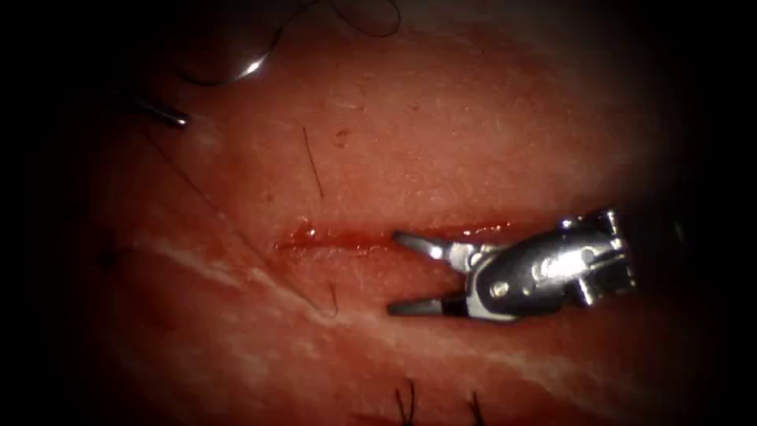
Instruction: Wound Closure
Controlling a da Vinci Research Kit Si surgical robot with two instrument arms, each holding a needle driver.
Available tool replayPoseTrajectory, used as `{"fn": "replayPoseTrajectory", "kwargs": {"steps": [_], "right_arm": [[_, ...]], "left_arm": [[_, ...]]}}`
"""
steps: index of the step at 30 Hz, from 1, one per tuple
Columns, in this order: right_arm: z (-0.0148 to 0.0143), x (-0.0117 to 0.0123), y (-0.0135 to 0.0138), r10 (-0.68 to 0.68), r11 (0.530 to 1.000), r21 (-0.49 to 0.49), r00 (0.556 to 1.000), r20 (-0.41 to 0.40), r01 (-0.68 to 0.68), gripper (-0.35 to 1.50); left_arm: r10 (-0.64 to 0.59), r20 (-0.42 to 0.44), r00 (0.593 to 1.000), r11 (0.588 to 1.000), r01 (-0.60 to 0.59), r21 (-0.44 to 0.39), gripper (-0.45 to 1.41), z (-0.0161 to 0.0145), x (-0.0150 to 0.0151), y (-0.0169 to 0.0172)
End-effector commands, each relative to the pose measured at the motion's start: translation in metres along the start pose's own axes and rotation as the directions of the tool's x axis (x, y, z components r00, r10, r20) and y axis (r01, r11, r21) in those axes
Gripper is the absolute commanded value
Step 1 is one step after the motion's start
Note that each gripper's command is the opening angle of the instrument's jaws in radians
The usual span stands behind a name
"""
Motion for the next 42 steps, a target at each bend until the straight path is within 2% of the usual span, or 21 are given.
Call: {"fn": "replayPoseTrajectory", "kwargs": {"steps": [1, 5, 9, 14, 20, 24, 25, 26, 32, 35, 39, 42], "right_arm": [[0.0013, -0.0015, -0.0001, 0.040, 0.999, 0.003, 0.999, -0.007, -0.040, 0.74], [0.0035, -0.0029, 0.0013, 0.204, 0.979, 0.009, 0.978, -0.045, -0.204, 0.64], [0.0057, -0.0036, 0.0023, 0.287, 0.957, -0.020, 0.956, -0.063, -0.289, 0.59], [0.0081, -0.0039, 0.0035, 0.409, 0.911, -0.004, 0.904, -0.125, -0.413, 0.52], [0.0099, -0.0040, 0.0053, 0.445, 0.892, -0.005, 0.881, -0.160, -0.451, 0.56], [0.0106, -0.0041, 0.0062, 0.451, 0.889, -0.002, 0.876, -0.174, -0.458, 0.22], [0.0110, -0.0040, 0.0063, 0.455, 0.888, 0.017, 0.872, -0.181, -0.460, -0.23], [0.0111, -0.0040, 0.0064, 0.460, 0.885, 0.022, 0.869, -0.182, -0.465, -0.35], [0.0114, -0.0033, 0.0058, 0.457, 0.888, 0.046, 0.869, -0.187, -0.457, -0.35], [0.0112, -0.0027, 0.0058, 0.466, 0.883, 0.050, 0.865, -0.186, -0.466, -0.35], [0.0105, -0.0013, 0.0060, 0.446, 0.894, 0.051, 0.873, -0.199, -0.445, -0.35], [0.0101, -0.0004, 0.0061, 0.436, 0.899, 0.050, 0.876, -0.208, -0.435, -0.35]], "left_arm": [[-0.002, 0.002, 1.000, 1.000, 0.002, -0.003, 1.06, 0.0004, -0.0012, 0.0003], [-0.004, 0.009, 1.000, 1.000, 0.004, 0.005, 0.94, -0.0010, -0.0035, 0.0016], [-0.012, 0.005, 1.000, 1.000, 0.012, -0.011, 0.84, -0.0018, -0.0052, 0.0023], [-0.014, -0.001, 1.000, 0.999, 0.014, -0.034, 0.73, -0.0019, -0.0069, 0.0034], [-0.008, -0.008, 1.000, 0.998, 0.007, -0.069, 0.59, -0.0016, -0.0074, 0.0044], [-0.008, -0.009, 1.000, 0.997, 0.007, -0.077, 0.56, -0.0015, -0.0072, 0.0049], [-0.009, -0.010, 1.000, 0.997, 0.008, -0.082, 0.52, -0.0015, -0.0070, 0.0050], [-0.009, -0.010, 1.000, 0.997, 0.009, -0.083, 0.52, -0.0015, -0.0069, 0.0051], [-0.021, -0.003, 1.000, 0.996, 0.020, -0.086, 0.47, -0.0015, -0.0061, 0.0053], [-0.017, 0.028, 0.999, 0.996, 0.019, -0.082, 0.54, -0.0016, -0.0054, 0.0051], [-0.014, 0.116, 0.993, 0.996, 0.024, -0.084, 0.67, -0.0020, -0.0043, 0.0059], [0.003, 0.232, 0.973, 0.995, 0.021, -0.101, 0.78, -0.0022, -0.0040, 0.0070]]}}
